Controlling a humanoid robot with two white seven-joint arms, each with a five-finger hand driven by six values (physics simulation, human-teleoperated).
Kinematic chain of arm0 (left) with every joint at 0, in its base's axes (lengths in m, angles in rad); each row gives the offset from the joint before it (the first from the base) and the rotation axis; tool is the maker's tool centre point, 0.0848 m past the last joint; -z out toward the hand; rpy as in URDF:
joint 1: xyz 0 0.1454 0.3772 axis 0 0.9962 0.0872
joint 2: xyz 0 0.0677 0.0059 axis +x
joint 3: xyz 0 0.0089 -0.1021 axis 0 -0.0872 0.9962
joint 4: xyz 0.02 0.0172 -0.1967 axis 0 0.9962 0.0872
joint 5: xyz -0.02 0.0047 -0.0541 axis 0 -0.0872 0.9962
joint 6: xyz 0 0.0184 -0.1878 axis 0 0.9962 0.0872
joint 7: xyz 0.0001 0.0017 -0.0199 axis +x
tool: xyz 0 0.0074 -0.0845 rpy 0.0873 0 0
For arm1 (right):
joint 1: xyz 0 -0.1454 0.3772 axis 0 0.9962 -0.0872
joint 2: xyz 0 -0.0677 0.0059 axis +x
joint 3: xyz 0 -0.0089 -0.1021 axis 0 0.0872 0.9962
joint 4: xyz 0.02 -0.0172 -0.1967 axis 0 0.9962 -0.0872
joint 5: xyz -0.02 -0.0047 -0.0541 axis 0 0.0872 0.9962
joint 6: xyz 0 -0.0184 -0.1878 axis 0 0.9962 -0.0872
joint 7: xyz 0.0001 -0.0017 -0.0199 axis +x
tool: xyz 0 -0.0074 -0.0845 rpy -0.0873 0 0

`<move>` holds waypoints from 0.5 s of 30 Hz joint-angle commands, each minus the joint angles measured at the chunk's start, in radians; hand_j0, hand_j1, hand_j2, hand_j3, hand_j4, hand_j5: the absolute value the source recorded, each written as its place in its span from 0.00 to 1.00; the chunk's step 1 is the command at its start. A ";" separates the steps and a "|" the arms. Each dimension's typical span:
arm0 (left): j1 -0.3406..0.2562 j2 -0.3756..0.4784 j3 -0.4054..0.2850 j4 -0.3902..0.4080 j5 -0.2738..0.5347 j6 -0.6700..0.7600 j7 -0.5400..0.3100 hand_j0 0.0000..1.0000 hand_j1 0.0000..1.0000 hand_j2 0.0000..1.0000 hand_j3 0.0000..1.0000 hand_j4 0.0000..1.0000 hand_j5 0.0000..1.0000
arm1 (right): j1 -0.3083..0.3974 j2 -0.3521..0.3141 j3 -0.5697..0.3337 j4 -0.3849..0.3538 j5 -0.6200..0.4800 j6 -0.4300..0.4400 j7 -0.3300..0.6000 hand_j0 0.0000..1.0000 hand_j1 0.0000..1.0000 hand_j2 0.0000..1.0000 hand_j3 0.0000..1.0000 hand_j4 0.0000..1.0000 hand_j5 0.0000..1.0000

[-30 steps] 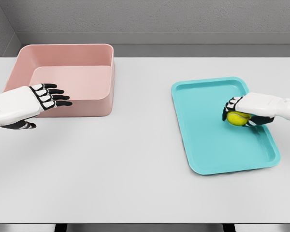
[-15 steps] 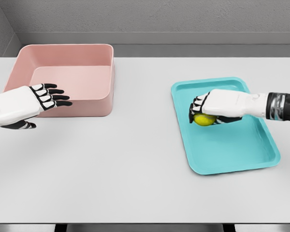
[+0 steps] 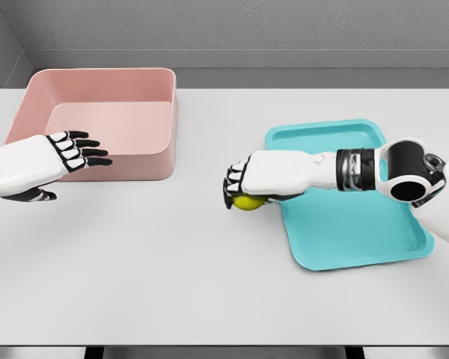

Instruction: Put the tennis from the blue tray into the pink basket with both arms

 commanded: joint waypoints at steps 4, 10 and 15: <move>0.000 0.004 0.000 0.000 0.006 0.000 0.001 1.00 1.00 1.00 1.00 1.00 1.00 | -0.008 0.096 0.043 0.005 0.020 0.005 0.007 0.38 0.38 0.38 0.38 0.38 0.38; 0.002 0.005 0.000 0.000 0.006 0.000 0.001 1.00 1.00 1.00 1.00 1.00 1.00 | -0.015 0.193 0.069 0.070 0.062 0.005 0.007 0.38 0.38 0.38 0.38 0.38 0.38; 0.003 0.004 0.000 0.000 0.006 0.000 0.001 1.00 1.00 1.00 1.00 1.00 1.00 | -0.026 0.245 0.079 0.189 0.091 0.005 0.007 0.38 0.38 0.38 0.38 0.38 0.38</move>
